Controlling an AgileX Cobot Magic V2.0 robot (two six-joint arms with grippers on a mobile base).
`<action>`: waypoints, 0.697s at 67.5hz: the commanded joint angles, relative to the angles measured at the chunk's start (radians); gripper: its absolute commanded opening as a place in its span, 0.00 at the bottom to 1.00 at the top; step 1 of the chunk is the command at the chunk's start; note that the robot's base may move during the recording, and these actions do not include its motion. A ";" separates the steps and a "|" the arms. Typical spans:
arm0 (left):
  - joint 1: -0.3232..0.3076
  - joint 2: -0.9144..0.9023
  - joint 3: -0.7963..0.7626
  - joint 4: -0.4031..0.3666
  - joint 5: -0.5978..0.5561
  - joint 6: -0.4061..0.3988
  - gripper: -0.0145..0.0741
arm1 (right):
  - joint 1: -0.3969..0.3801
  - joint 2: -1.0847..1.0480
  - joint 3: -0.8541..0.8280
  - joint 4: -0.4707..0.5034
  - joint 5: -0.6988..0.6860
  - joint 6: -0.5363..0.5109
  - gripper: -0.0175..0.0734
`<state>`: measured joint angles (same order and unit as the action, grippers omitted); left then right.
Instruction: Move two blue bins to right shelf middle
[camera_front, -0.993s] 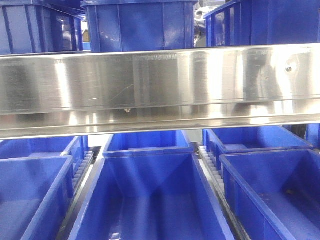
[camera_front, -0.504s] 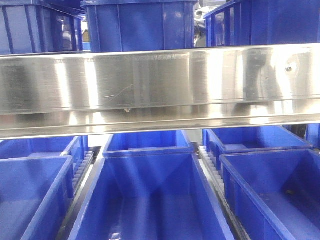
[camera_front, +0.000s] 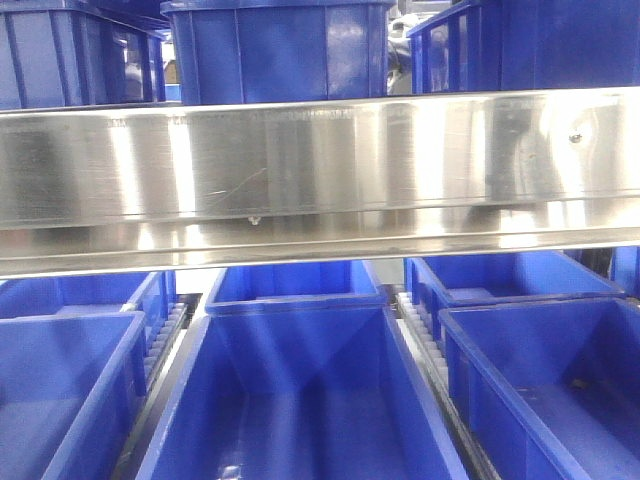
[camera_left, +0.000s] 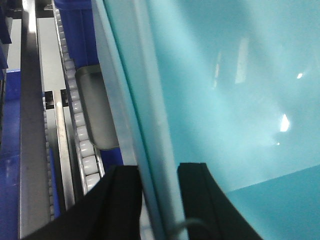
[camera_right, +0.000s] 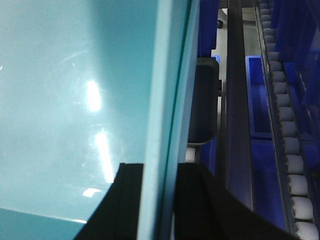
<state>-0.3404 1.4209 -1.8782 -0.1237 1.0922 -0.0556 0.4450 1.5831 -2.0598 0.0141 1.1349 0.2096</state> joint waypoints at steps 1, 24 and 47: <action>-0.011 -0.018 -0.018 -0.058 -0.071 0.024 0.04 | 0.005 -0.012 -0.014 0.014 -0.096 -0.020 0.01; -0.011 -0.018 -0.018 -0.058 -0.071 0.024 0.04 | 0.005 -0.012 -0.014 0.014 -0.096 -0.020 0.01; -0.011 -0.008 -0.018 -0.058 -0.071 0.024 0.04 | 0.005 -0.012 -0.014 0.014 -0.096 -0.020 0.01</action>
<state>-0.3404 1.4222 -1.8786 -0.1180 1.0865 -0.0556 0.4450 1.5848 -2.0598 0.0159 1.1349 0.2096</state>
